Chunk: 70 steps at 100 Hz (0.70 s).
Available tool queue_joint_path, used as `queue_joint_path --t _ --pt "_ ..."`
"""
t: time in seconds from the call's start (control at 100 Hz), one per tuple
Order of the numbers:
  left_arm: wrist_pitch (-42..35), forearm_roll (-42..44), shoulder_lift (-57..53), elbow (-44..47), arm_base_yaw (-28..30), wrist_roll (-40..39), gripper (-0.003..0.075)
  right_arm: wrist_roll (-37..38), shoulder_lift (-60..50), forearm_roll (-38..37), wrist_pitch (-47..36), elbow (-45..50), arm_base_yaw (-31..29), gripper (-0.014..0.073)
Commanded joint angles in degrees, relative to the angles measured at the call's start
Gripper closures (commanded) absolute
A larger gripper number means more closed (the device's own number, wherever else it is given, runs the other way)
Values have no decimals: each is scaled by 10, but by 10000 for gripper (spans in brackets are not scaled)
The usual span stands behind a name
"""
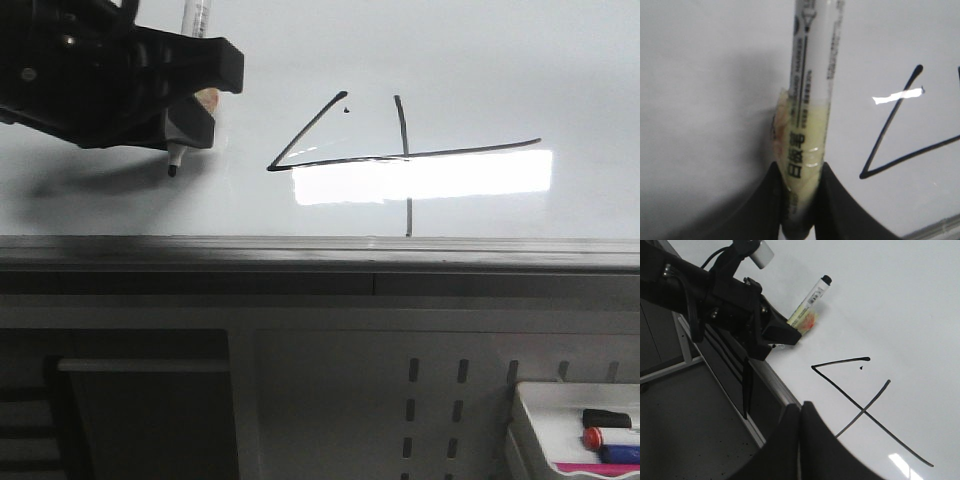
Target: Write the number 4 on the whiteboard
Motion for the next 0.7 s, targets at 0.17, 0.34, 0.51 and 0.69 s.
queue_joint_path --t 0.17,0.34,0.51,0.69 --pt "-45 -56 31 -47 -1 -6 741 1 -5 -5 -35 -15 -4 658" --pt "-50 -56 43 -47 0 -3 741 2 -5 -5 -32 -15 -4 658" --pt "-50 -59 43 -47 0 -3 740 4 -5 -3 -25 -15 -4 658" --pt "-43 -64 43 -47 0 -3 737 4 -5 6 -22 -15 -4 658"
